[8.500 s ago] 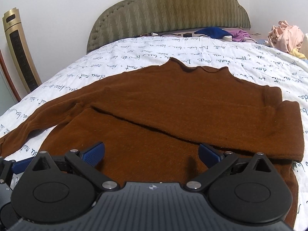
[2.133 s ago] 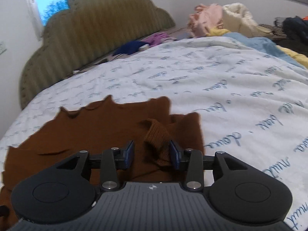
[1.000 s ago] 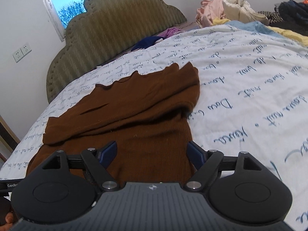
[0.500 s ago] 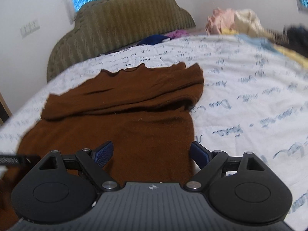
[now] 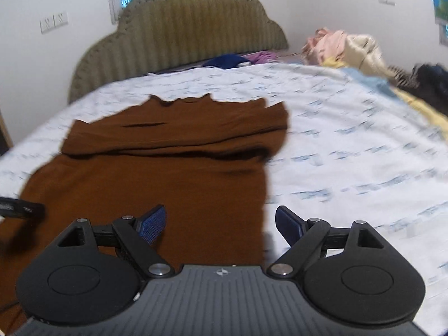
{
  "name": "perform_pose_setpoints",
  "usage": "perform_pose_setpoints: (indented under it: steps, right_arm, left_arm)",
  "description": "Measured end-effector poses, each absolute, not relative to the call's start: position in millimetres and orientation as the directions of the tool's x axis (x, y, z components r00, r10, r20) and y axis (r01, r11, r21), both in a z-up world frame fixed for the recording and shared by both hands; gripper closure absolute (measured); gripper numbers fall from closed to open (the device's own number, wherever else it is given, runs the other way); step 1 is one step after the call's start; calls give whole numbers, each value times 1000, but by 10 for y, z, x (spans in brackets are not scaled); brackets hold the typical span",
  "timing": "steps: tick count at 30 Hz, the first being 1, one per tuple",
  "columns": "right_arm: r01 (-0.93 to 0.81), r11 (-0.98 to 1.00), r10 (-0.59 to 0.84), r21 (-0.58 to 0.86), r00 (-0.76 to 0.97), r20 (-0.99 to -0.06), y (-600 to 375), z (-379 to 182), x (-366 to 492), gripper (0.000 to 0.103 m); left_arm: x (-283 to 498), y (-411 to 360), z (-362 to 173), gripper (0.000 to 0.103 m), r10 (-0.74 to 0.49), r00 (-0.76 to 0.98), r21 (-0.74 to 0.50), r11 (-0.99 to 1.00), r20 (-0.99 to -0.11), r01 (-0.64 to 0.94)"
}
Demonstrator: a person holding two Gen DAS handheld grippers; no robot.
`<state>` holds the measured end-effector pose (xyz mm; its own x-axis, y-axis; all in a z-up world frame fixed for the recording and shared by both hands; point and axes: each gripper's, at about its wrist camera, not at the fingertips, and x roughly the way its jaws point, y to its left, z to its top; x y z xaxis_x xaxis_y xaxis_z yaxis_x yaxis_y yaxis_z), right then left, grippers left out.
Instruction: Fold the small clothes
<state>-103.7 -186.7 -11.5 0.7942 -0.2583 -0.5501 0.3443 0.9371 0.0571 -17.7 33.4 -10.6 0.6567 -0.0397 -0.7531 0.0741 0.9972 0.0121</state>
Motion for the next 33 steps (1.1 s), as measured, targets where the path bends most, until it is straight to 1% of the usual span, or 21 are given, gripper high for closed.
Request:
perform_pose_setpoints:
  steps: [5,12,23,29,33]
  right_arm:
    - [368,928,-271,55,768,-580,-1981,-180,-1132,19]
    - [333,936,-206,110,775,-597,-1920,-294,-1102,16]
    - [311,948,-212,73,784,-584,-1853,-234,-1190,14]
    - [293,953,-196,79,793,-577,-1815,-209,-1257,9]
    - [292,952,-192,86,796,-574,-1800,-186,-1293,8]
  left_arm:
    - [-216,394,-113,0,-32,652,12,998,-757,63]
    - [-265,372,-158,0,-29,641,21,997,-767,70]
    - [-327,326,-182,0,-28,639,29,996,-769,79]
    - [-391,310,-179,0,-26,637,36,996,-770,83]
    - [-428,314,-163,0,-28,637,36,996,-770,87]
